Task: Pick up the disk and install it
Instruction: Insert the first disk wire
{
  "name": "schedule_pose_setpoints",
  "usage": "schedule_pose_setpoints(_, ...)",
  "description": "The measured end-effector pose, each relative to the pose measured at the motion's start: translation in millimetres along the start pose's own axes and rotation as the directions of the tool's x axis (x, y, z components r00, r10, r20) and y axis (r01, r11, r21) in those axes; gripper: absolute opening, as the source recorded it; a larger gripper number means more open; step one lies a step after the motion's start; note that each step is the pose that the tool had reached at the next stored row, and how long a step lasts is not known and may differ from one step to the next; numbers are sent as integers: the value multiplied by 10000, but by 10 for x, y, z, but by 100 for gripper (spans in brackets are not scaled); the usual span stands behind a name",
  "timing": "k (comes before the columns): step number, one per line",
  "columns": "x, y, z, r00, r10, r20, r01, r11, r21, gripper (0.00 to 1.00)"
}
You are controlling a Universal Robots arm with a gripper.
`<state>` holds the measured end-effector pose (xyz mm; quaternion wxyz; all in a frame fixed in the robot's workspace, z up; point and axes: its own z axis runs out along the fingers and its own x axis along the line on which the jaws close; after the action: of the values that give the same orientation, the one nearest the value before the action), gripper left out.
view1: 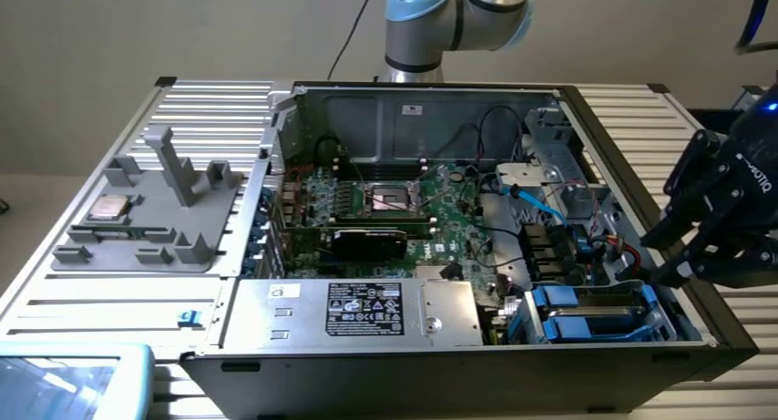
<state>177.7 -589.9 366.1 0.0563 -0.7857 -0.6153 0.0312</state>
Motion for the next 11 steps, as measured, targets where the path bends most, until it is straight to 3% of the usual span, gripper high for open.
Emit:
schedule_pose_setpoints(7, 33, -7, 8, 10000, 85, -11, -85, 10000, -2, 45)
schedule_pose_setpoints(11, 78, -28, 37, 9999, 97, -46, -97, 10000, 7, 45)
